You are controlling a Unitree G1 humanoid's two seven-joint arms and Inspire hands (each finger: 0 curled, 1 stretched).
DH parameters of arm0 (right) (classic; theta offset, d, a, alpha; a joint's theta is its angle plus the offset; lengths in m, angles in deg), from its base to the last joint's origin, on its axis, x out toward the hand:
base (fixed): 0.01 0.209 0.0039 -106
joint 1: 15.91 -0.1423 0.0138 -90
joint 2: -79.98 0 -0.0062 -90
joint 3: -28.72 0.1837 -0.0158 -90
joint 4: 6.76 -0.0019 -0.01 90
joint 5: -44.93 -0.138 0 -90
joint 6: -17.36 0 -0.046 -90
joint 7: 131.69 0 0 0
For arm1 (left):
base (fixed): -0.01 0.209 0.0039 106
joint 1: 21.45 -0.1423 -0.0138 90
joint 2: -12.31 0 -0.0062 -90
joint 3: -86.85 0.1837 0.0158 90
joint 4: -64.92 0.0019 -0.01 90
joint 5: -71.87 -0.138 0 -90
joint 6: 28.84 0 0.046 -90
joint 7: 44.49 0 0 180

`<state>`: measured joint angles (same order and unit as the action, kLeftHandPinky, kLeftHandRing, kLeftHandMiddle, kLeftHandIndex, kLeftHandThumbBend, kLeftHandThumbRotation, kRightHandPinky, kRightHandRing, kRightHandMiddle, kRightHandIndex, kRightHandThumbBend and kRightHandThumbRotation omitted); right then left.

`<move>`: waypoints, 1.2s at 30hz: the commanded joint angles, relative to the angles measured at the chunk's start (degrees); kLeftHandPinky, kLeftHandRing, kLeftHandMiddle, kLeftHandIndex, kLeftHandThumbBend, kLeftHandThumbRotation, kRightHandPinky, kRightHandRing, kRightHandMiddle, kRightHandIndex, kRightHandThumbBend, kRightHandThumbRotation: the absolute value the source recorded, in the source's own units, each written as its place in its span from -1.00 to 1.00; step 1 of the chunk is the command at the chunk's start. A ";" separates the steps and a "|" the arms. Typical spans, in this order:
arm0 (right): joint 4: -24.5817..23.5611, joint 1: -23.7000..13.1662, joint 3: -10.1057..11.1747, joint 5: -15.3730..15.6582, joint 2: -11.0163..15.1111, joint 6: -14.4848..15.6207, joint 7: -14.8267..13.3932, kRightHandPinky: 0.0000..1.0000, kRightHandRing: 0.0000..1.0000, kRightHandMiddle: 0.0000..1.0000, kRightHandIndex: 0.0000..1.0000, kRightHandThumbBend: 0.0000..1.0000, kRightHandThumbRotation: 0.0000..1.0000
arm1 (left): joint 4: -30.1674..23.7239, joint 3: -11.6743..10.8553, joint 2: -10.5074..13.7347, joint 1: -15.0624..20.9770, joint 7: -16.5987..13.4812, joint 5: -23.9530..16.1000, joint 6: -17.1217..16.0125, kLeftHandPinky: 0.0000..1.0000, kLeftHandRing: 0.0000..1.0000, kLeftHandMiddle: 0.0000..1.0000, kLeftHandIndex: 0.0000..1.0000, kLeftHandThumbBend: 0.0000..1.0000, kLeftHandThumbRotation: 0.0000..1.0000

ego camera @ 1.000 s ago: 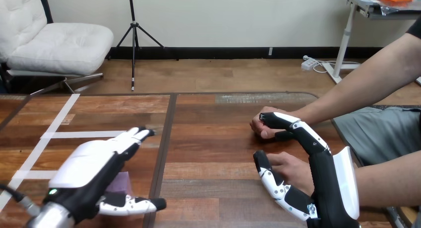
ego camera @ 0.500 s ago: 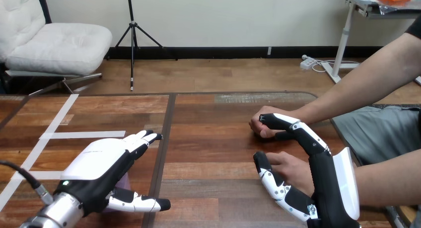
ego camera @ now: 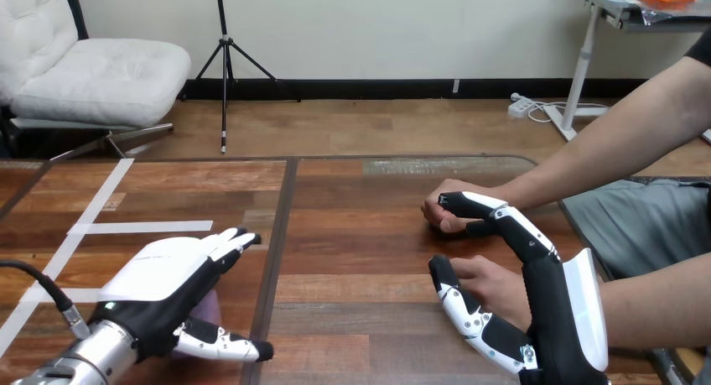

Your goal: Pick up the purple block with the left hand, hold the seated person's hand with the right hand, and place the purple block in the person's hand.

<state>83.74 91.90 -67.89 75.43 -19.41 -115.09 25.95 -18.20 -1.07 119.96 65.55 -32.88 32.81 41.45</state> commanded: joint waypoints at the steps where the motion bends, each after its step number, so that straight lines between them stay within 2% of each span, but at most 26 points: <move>1: -2.39 -2.00 0.57 -0.03 -0.05 -0.13 0.17 0.35 0.48 0.46 0.41 -0.31 -0.62 | -0.03 0.97 2.01 4.42 0.57 -0.40 1.40 0.87 0.92 0.95 0.87 0.85 -0.12; 17: -2.53 -1.81 0.57 -0.01 0.01 0.37 0.43 0.36 0.48 0.46 0.41 -0.31 -0.59 | -1.30 1.85 3.46 4.76 1.58 -0.19 4.00 0.86 0.92 0.93 0.84 0.80 -0.31; 36: -2.81 -2.08 0.68 0.06 0.43 0.59 0.99 0.34 0.46 0.45 0.40 -0.31 -0.57 | -2.51 0.88 4.52 3.17 0.52 0.74 3.23 0.79 0.85 0.88 0.80 0.82 -0.43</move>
<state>83.64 91.93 -67.88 75.44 -19.19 -114.71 26.50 -18.25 0.43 122.55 66.39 -31.23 32.91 45.21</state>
